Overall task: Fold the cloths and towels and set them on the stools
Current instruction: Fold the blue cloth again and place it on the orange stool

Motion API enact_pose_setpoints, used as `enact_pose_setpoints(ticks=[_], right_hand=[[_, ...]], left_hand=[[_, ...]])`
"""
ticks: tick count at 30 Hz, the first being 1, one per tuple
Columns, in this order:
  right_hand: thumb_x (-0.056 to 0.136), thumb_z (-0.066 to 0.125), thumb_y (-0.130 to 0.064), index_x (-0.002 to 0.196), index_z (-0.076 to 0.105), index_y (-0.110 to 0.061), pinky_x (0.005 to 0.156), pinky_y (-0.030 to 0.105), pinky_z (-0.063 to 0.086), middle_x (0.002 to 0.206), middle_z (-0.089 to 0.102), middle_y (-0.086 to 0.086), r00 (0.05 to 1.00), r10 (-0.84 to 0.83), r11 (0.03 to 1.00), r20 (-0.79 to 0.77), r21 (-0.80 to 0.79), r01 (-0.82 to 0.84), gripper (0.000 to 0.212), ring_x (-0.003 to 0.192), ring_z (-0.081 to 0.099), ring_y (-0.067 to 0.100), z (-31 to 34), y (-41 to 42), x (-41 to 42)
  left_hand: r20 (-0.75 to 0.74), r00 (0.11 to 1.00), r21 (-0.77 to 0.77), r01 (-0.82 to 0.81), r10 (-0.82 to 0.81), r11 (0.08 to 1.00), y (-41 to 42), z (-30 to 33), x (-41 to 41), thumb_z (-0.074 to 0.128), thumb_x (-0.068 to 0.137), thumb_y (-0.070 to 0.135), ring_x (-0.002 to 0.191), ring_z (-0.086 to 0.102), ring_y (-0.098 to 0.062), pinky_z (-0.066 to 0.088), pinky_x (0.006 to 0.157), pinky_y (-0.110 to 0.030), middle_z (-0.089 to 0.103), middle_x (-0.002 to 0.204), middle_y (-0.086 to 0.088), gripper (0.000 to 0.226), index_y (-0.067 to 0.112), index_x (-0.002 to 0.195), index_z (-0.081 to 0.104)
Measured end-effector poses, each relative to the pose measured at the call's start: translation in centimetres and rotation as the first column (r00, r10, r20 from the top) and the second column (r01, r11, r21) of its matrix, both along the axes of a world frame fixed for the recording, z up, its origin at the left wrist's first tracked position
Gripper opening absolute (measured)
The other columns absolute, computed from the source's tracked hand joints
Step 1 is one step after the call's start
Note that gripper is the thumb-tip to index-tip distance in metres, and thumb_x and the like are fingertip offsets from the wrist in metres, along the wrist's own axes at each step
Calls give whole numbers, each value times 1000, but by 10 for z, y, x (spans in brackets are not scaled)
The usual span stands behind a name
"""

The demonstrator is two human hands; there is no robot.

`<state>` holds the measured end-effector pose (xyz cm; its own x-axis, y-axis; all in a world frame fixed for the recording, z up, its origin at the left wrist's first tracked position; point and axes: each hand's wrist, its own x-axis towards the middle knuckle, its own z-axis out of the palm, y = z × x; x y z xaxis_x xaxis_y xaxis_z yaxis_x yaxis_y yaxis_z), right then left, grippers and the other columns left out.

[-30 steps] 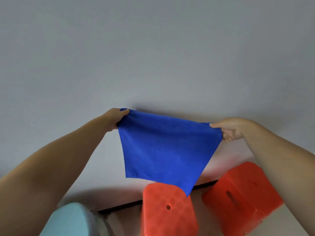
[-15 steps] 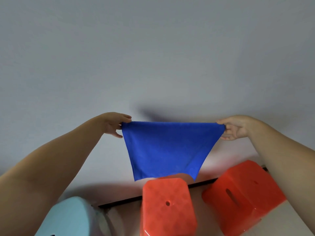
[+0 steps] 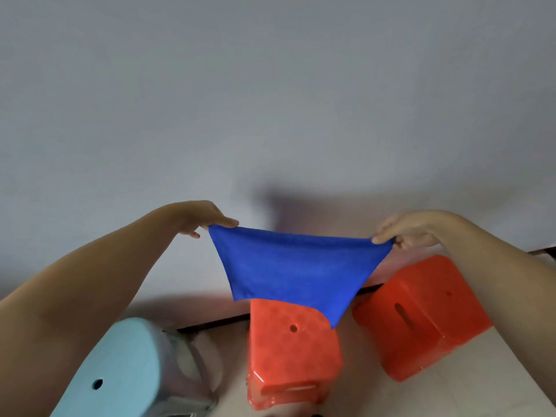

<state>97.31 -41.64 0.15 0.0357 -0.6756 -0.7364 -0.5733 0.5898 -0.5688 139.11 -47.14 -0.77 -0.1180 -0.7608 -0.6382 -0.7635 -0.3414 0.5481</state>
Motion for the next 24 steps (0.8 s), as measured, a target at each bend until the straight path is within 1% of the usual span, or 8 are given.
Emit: enact_pose_setpoints(ticks=[3, 6, 9, 10, 12, 16, 21, 24], right_hand=[[85, 57, 2, 91, 63, 2, 44, 15, 35, 66, 51, 3, 901, 290, 957, -322, 95, -274, 9, 57, 43, 10, -12, -1, 3], [77, 56, 0, 101, 64, 10, 46, 19, 31, 60, 51, 6, 720, 386, 906, -576, 92, -413, 27, 53, 45, 17, -27, -12, 4], [83, 53, -4, 77, 61, 3, 46, 21, 27, 62, 47, 4, 602, 341, 867, -722, -6, -498, 12, 72, 49, 22, -33, -24, 1], [86, 53, -8, 64, 53, -4, 47, 23, 27, 59, 43, 2, 579, 303, 853, -757, -55, -518, 22, 75, 48, 22, -34, -29, -2], [90, 53, -15, 55, 41, -14, 55, 26, 30, 58, 41, 0, 578, 227, 826, -784, -159, -540, 37, 74, 48, 23, -38, -37, -10], [93, 51, -18, 66, 54, -7, 62, 28, 35, 70, 54, 11, 658, 67, 810, -750, -343, -475, 29, 72, 52, 27, -49, -52, -23], [91, 47, -7, 89, 62, -1, 71, 34, 41, 94, 63, 21, 636, 159, 769, -756, -309, -559, 16, 92, 61, 35, -60, -53, -24], [82, 46, -2, 68, 52, -19, 68, 33, 42, 79, 57, 10, 590, 279, 754, -757, -208, -623, 23, 85, 61, 32, -71, -39, -23]], left_hand=[[71, 973, 8, 218, -218, 976, 5, -8, -6, 69, 81, 32, 114, 50, -16, 43, 93, -31, 61, 114, 5, 34, 16, 110, 67], [264, 895, -90, 394, -360, 915, 3, -23, -25, 62, 82, 15, 97, 57, -22, 47, 82, -29, 63, 96, -3, 22, 9, 101, 69], [357, 878, -205, 407, -319, 890, -7, -33, -35, 55, 81, 7, 70, 43, -20, 32, 57, -24, 48, 73, -6, 8, 6, 75, 60], [363, 886, -235, 386, -288, 892, -12, -35, -36, 55, 82, 8, 65, 38, -20, 28, 54, -24, 43, 68, -6, 14, 6, 68, 53], [351, 914, -309, 316, -201, 897, -21, -38, -33, 55, 85, 10, 64, 40, -20, 28, 52, -25, 44, 65, -6, 20, 5, 66, 53], [359, 929, -443, 250, -85, 861, -34, -45, -28, 55, 89, 19, 75, 50, -25, 36, 62, -29, 55, 77, -10, 21, 3, 81, 66], [545, 819, -416, 449, -178, 791, -25, -57, -22, 52, 93, 32, 102, 50, -24, 40, 83, -34, 54, 102, -5, 24, 18, 99, 70], [584, 760, -332, 546, -287, 769, -7, -73, -15, 52, 93, 34, 112, 46, -23, 38, 93, -33, 56, 114, -3, 26, 21, 109, 69]])
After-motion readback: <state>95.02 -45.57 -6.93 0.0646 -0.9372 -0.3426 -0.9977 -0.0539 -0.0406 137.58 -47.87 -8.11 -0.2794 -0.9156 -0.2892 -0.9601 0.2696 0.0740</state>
